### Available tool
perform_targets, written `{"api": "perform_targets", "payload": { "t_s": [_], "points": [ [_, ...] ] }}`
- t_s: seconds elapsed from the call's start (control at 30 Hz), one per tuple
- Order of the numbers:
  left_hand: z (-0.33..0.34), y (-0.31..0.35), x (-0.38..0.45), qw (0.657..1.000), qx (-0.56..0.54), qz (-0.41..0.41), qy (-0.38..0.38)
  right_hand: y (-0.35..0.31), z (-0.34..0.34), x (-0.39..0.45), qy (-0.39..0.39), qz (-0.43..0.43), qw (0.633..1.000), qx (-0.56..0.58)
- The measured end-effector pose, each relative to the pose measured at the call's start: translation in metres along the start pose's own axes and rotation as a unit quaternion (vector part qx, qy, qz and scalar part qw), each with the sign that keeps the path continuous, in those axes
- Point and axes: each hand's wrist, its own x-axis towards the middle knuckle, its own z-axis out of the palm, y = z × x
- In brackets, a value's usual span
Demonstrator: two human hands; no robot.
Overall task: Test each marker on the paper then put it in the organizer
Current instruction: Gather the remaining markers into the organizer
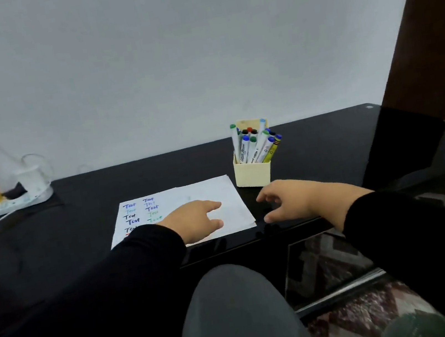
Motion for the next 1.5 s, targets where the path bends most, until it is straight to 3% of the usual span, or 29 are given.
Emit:
{"api": "perform_targets", "payload": {
  "t_s": [0.27,0.47,1.03,1.5],
  "points": [
    [0.008,-0.091,-0.019,0.990,-0.012,-0.138,0.019,-0.023,0.028,0.043,-0.010,-0.032,0.999,0.003],
    [0.015,-0.137,-0.026,0.983,0.016,-0.184,0.024,-0.026,0.048,0.068,-0.022,-0.009,1.000,-0.013],
    [0.013,-0.173,-0.038,0.980,0.009,-0.200,-0.005,-0.023,0.068,0.062,0.019,0.002,1.000,0.008],
    [0.009,-0.179,-0.025,0.978,0.064,-0.196,0.001,-0.019,0.057,0.086,-0.003,0.003,1.000,0.022]
  ]
}}
